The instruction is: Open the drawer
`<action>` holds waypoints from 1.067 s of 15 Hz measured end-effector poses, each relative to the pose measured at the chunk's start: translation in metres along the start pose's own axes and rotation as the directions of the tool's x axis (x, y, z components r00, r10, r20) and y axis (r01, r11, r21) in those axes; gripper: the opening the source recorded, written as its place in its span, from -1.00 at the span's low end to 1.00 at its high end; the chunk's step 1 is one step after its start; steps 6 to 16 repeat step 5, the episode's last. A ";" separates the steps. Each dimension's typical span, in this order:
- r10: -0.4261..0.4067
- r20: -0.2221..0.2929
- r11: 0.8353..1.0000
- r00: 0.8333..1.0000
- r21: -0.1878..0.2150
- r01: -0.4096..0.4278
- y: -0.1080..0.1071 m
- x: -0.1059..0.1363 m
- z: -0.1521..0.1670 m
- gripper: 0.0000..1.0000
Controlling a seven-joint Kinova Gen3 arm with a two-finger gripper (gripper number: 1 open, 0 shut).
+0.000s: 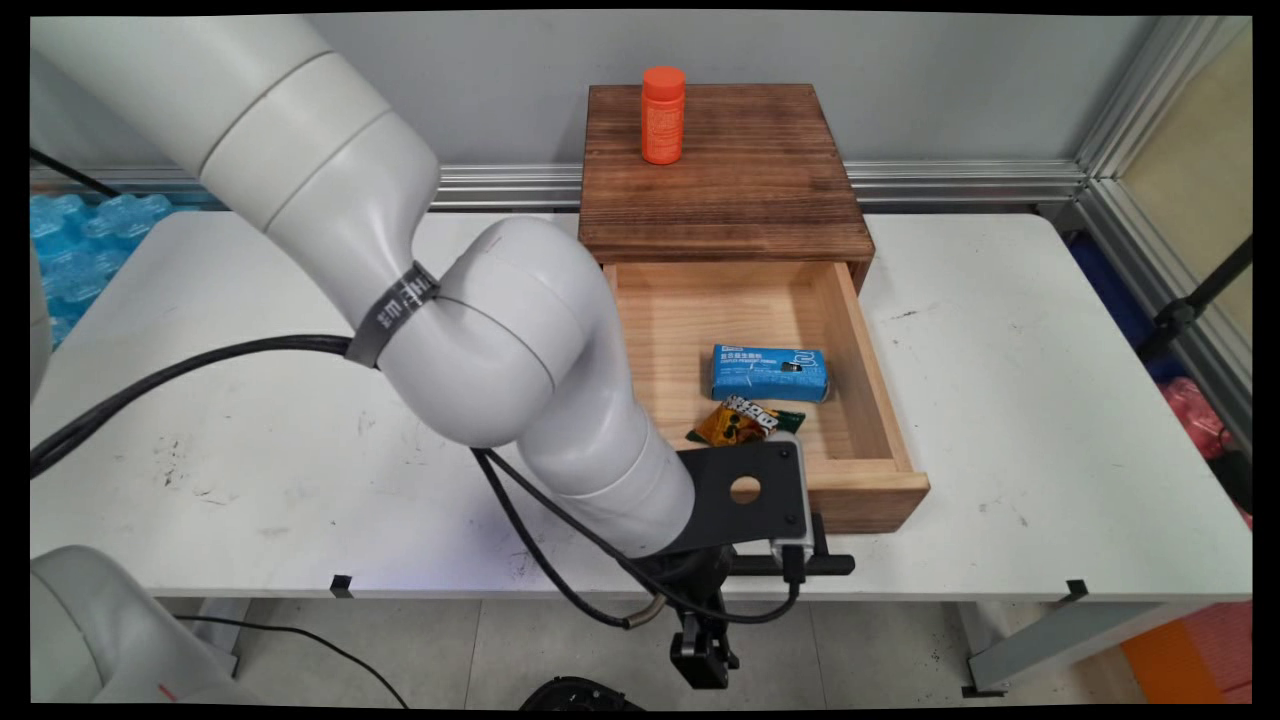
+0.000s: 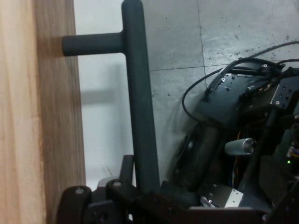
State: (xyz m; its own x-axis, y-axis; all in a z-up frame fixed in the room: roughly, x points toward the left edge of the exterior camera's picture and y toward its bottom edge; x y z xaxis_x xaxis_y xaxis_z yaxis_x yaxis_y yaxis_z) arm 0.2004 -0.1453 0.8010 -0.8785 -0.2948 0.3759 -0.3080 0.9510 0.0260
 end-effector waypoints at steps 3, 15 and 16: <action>0.001 0.000 1.000 1.000 -0.005 -0.001 0.003 0.000 -0.001 1.00; 0.002 -0.002 1.000 1.000 -0.009 -0.002 0.006 0.000 -0.002 1.00; 0.002 -0.002 1.000 1.000 -0.009 -0.002 0.006 0.000 -0.002 1.00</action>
